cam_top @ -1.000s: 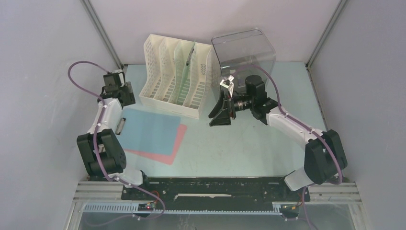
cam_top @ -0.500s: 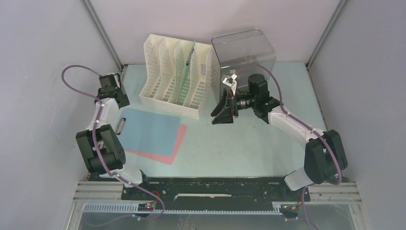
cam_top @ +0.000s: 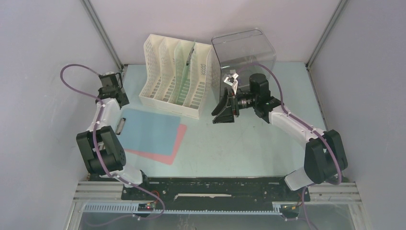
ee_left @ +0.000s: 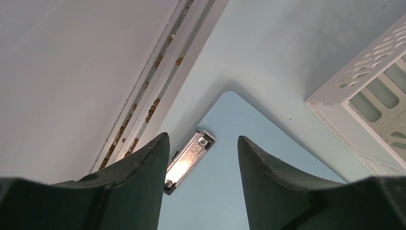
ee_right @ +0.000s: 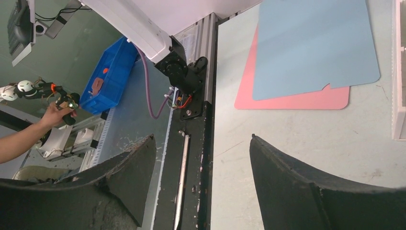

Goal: Organize the desk
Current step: Pick up the folder from the center of the board.

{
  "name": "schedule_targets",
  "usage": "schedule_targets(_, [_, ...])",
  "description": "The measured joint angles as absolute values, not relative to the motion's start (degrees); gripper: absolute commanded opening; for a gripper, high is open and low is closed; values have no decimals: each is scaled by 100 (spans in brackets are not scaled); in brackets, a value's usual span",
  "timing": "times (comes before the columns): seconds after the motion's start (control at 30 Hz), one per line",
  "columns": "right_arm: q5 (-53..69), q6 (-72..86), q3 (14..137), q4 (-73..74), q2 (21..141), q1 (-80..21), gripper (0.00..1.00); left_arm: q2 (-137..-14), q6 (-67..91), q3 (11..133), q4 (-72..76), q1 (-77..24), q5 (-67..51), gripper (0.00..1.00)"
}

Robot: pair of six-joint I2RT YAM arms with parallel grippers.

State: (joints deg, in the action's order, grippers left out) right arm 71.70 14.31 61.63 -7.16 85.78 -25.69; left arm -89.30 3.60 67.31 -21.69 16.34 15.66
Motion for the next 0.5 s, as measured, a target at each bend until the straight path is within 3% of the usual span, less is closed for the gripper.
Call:
schedule_targets(0.17, [7210, 1439, 6163, -770, 8578, -2558, 79, -9008, 510, 6816, -2246, 1466, 1946, 61])
schedule_targets(0.4, [7236, 1455, 6163, -808, 8578, -2333, 79, -9789, 703, 7400, -2324, 1199, 2473, 53])
schedule_targets(0.47, [7242, 1481, 6163, -834, 8578, -2226, 79, -10049, 705, 7583, -2340, 1109, 2617, 45])
schedule_targets(0.5, [7249, 1496, 6163, -845, 8578, -2167, 79, -10158, 703, 7664, -2357, 1059, 2672, 33])
